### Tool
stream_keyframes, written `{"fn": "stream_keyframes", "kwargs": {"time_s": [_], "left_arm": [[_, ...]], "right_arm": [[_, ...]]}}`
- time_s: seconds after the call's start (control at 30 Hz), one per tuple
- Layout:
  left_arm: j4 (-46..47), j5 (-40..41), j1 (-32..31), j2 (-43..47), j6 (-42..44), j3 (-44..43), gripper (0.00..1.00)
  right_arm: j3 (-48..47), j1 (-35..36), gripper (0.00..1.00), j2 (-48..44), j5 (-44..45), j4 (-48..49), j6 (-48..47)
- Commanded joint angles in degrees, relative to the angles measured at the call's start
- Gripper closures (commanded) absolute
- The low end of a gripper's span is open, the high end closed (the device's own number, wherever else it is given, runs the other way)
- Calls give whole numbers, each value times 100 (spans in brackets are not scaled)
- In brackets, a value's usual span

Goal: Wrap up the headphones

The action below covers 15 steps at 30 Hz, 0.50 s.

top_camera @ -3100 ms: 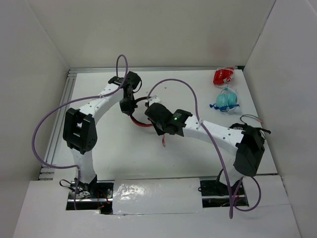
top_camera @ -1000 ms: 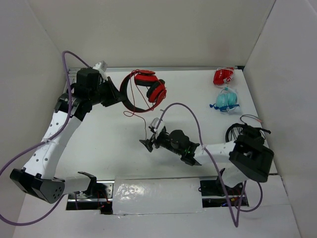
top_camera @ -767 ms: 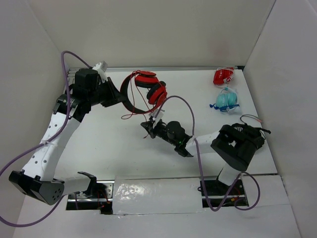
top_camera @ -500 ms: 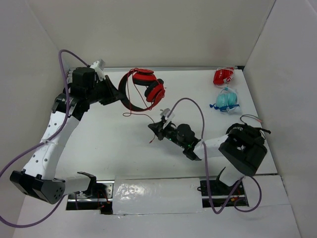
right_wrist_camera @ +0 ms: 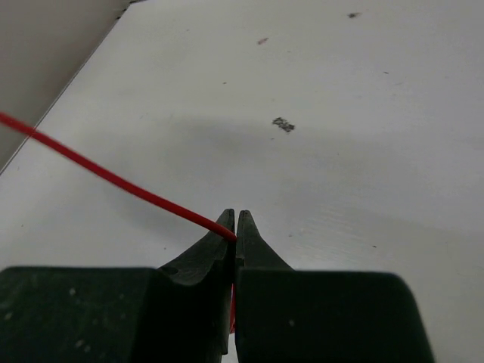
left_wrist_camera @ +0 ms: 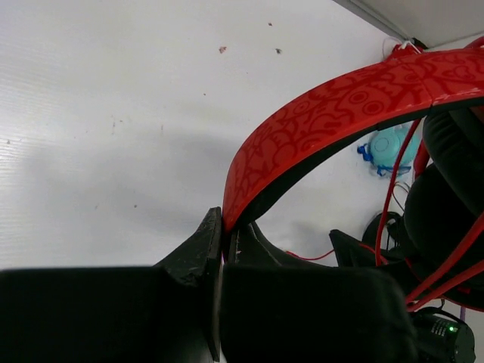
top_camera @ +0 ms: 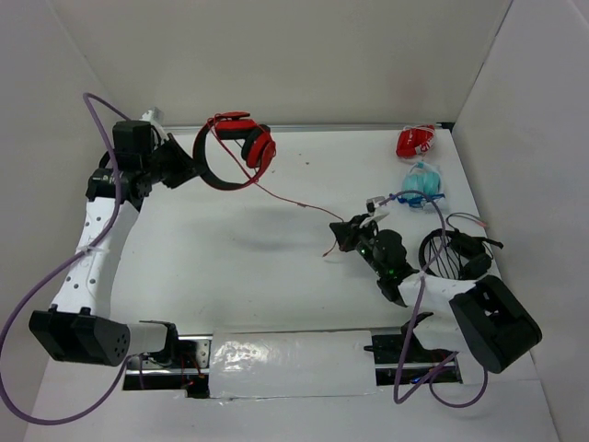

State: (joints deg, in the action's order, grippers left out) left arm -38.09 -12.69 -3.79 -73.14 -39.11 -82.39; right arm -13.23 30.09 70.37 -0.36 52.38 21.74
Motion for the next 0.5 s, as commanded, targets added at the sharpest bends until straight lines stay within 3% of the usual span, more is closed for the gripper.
{"fn": "stream_keyframes", "kwargs": {"time_s": [0.0,0.1,0.27,0.37,0.47], "left_arm": [[494,-355,264,-42,-255,-128,100],[670,-742,518,2,-228,12,100],[1250,-2411,792,37,-9,197,100],[1655,-3440,784,28,131,329,100],[1821,-4031,487,28,587,399,100]], "right_arm": [[111,-459,100,-155,-236,-272,524],[-90,-705,100,38,-508,-508,595],[-609,-794,100,986,-1288,-623,498],[-1066,-715,100,1584,-1659,-597,358],[-1698,-671,100,1998,-1757,-1218,235]]}}
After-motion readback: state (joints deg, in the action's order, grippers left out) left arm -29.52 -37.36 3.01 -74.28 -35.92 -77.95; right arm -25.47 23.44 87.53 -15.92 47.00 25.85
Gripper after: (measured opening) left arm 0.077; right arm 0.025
